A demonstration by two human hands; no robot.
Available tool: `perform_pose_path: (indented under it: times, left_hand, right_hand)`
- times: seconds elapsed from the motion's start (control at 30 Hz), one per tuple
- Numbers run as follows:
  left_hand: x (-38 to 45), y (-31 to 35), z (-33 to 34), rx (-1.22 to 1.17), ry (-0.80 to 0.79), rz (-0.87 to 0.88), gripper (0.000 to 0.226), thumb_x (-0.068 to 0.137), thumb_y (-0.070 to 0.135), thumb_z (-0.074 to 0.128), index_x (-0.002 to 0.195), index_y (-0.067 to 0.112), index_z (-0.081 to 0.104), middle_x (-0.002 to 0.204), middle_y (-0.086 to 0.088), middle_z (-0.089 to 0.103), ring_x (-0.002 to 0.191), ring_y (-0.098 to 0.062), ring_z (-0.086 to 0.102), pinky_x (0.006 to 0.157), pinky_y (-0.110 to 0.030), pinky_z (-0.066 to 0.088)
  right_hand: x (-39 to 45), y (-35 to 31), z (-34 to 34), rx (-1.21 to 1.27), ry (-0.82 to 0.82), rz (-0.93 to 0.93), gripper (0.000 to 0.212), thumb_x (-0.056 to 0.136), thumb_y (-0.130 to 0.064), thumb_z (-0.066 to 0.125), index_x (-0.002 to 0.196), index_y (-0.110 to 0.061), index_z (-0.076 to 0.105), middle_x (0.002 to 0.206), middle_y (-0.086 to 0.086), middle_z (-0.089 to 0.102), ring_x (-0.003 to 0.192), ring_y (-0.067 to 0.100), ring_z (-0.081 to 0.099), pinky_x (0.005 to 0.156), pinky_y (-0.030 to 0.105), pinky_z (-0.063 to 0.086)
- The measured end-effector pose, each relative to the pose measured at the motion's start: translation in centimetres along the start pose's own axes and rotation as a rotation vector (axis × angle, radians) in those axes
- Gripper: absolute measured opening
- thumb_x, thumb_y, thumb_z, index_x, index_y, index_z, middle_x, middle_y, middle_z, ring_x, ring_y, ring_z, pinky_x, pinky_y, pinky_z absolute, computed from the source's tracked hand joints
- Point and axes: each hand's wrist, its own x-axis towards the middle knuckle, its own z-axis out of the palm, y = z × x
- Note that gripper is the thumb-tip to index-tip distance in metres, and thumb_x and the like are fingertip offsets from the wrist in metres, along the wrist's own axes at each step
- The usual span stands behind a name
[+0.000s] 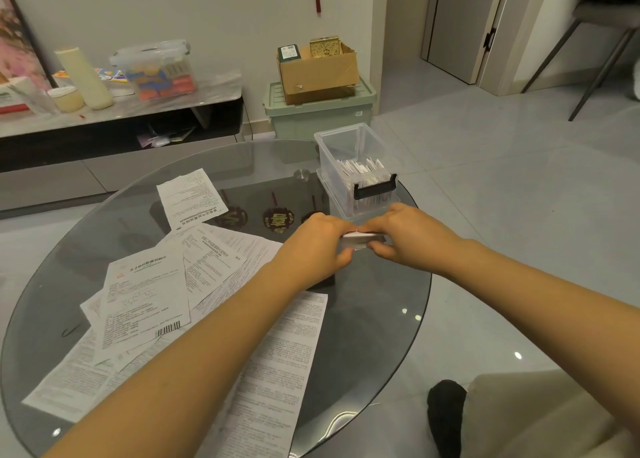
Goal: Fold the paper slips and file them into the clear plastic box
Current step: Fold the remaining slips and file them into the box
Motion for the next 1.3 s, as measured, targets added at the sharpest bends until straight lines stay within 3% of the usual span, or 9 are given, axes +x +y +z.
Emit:
perform_pose_path:
  times: [0.17,0.3,0.43,0.57,0.67,0.87,1.0,1.17,1.3]
  left_hand:
    - [0.0,0.3,0.0,-0.009,0.019,-0.021,0.016,0.084,0.014,0.053,0.073,0.025,0.053,0.061,0.01,0.047,0.066,-0.011,0.036,0.066,-0.025,0.035]
    - [-0.1,0.2,0.0,0.004,0.012,-0.036,0.017,0.085,0.016,0.054,0.094,0.021,0.067,0.072,0.004,0.057,0.074,-0.013,0.041,0.072,-0.031,0.044]
    - [-0.2,0.0,-0.2,0.017,-0.017,-0.05,0.037,0.084,0.027,0.059,0.121,0.021,0.06,0.097,-0.002,0.066,0.091,-0.017,0.053,0.079,-0.032,0.046]
    - [-0.4,0.3,-0.1,0.011,0.02,-0.077,0.031,0.086,0.023,0.06,0.117,0.017,0.059,0.096,-0.004,0.063,0.09,-0.018,0.055,0.072,-0.025,0.04]
    - [-0.8,0.7,-0.3,0.035,0.037,-0.108,0.021,0.088,0.024,0.058,0.106,0.014,0.061,0.089,-0.004,0.062,0.083,-0.018,0.053,0.068,-0.024,0.036]
    - [-1.1,1.1,-1.0,0.047,0.027,-0.111,0.023,0.089,0.027,0.059,0.11,0.018,0.064,0.091,-0.003,0.067,0.084,-0.018,0.059,0.07,-0.023,0.039]
    - [-1.6,1.4,-1.0,0.081,0.014,-0.106,0.024,0.09,0.029,0.058,0.11,0.02,0.064,0.092,-0.002,0.068,0.086,-0.018,0.059,0.075,-0.028,0.045]
    - [-2.0,1.8,-0.8,0.112,0.009,-0.09,0.025,0.092,0.028,0.054,0.115,0.021,0.06,0.097,-0.002,0.067,0.091,-0.019,0.058,0.078,-0.028,0.043]
    - [-2.3,2.0,-0.8,0.153,-0.004,-0.057,0.03,0.092,0.033,0.054,0.119,0.02,0.054,0.099,-0.003,0.064,0.092,-0.02,0.057,0.077,-0.03,0.043]
  right_hand:
    - [0.1,-0.1,-0.4,0.028,-0.031,0.014,0.03,0.091,-0.034,0.053,0.12,-0.033,0.06,0.1,-0.003,0.068,0.096,0.015,0.049,0.082,0.036,0.048]
    - [0.1,-0.5,-0.4,0.022,-0.006,0.022,0.026,0.09,-0.028,0.053,0.114,-0.027,0.063,0.094,0.0,0.067,0.094,0.016,0.048,0.079,0.034,0.046]
    - [0.2,-0.9,-0.5,-0.024,0.026,0.03,0.02,0.088,-0.026,0.053,0.101,-0.016,0.064,0.081,0.005,0.058,0.089,0.02,0.052,0.069,0.031,0.041]
    - [0.1,-1.3,-0.6,-0.025,0.031,0.04,0.02,0.088,-0.027,0.054,0.101,-0.016,0.064,0.078,0.003,0.047,0.08,0.021,0.05,0.064,0.028,0.034]
    - [0.1,-1.2,-0.8,0.006,-0.001,0.052,0.02,0.088,-0.032,0.055,0.099,-0.017,0.064,0.083,0.004,0.056,0.081,0.019,0.052,0.068,0.031,0.042]
    - [-0.4,-1.2,-1.5,0.062,-0.124,0.084,0.03,0.084,-0.04,0.064,0.11,-0.026,0.061,0.098,-0.001,0.065,0.088,0.016,0.056,0.077,0.035,0.05]
    - [-0.8,-1.6,-1.4,0.213,-0.111,0.19,0.032,0.081,-0.03,0.069,0.112,-0.027,0.061,0.105,-0.005,0.065,0.095,0.016,0.059,0.081,0.032,0.05]
    - [-0.9,-1.7,-1.5,0.49,-0.06,0.374,0.037,0.078,-0.015,0.074,0.112,-0.022,0.063,0.103,-0.001,0.063,0.087,0.013,0.057,0.074,0.023,0.042]
    - [-1.2,-1.5,-1.9,0.733,-0.005,0.487,0.033,0.074,-0.002,0.074,0.103,-0.017,0.066,0.098,0.004,0.067,0.088,0.019,0.063,0.075,0.024,0.049]
